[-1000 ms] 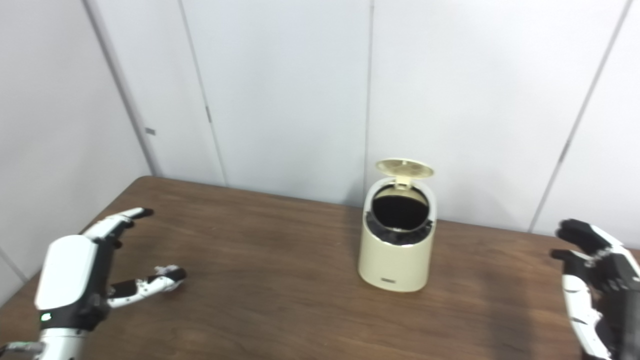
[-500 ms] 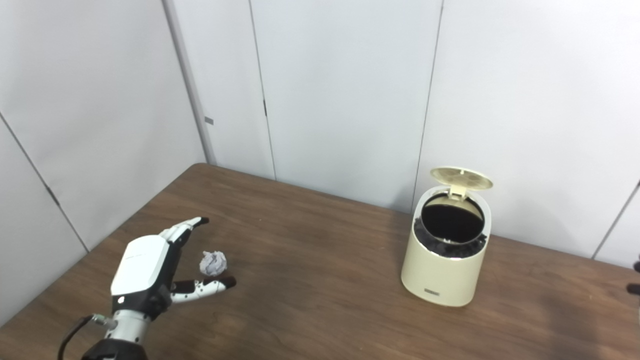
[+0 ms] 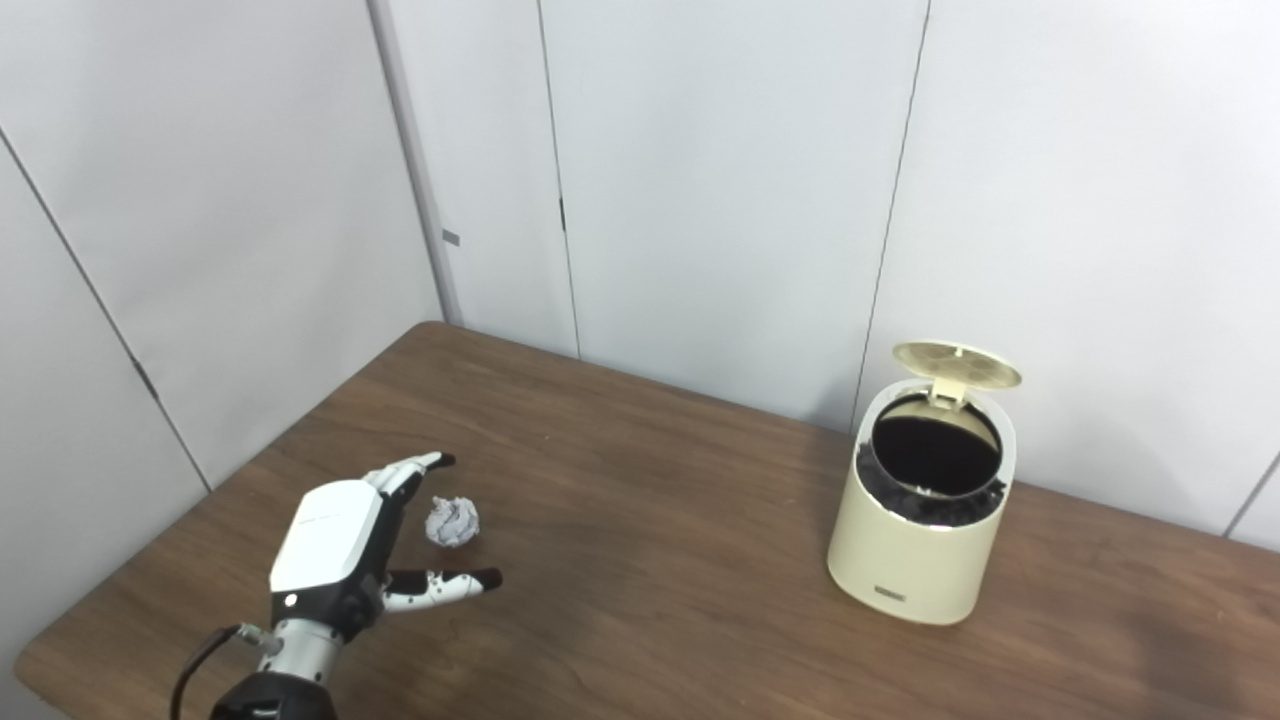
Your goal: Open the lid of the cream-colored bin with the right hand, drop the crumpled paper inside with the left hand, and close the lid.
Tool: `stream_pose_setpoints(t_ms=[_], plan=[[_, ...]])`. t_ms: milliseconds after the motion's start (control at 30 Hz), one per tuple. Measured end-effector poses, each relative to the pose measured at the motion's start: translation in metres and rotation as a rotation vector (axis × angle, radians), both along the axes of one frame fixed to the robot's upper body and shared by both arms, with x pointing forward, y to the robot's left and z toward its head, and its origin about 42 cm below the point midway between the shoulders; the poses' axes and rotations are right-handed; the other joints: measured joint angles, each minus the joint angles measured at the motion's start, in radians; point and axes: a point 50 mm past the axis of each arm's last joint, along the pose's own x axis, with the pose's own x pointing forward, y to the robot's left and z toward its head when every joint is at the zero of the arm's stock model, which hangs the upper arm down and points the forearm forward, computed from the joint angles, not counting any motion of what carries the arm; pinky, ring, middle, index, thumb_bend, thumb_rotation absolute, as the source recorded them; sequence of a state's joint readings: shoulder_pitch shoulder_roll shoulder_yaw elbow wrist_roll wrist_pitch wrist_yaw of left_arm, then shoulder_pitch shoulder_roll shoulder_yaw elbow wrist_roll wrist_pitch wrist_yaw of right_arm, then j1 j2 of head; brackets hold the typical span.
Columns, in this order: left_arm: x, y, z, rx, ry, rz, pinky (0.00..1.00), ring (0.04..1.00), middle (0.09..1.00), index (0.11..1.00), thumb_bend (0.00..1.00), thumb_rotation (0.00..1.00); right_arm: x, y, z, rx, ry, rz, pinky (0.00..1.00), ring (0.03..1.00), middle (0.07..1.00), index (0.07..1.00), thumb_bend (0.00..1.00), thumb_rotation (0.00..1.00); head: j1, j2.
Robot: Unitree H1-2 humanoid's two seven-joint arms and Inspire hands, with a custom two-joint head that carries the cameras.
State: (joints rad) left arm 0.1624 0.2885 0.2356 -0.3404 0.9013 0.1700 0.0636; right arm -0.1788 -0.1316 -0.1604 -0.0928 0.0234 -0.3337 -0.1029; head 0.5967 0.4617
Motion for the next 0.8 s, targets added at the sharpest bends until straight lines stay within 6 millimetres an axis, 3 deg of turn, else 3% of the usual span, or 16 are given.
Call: stream_pose_setpoints(t_ms=[433, 800], plan=[[0.031, 0.024, -0.034, -0.043, 0.118, 0.041, 0.70, 0.823, 0.828, 0.831, 1.00, 0.52, -0.001, -0.002, 0.001, 0.002, -0.002, 0.005, 0.53, 0.672, 0.690, 0.664, 0.01, 0.05, -0.011, -0.003], [0.062, 0.029, -0.037, -0.023, 0.100, 0.063, 0.70, 0.818, 0.826, 0.835, 1.00, 0.49, -0.002, -0.001, 0.002, 0.014, -0.007, 0.015, 0.53, 0.666, 0.685, 0.656, 0.01, 0.08, -0.020, 0.002]])
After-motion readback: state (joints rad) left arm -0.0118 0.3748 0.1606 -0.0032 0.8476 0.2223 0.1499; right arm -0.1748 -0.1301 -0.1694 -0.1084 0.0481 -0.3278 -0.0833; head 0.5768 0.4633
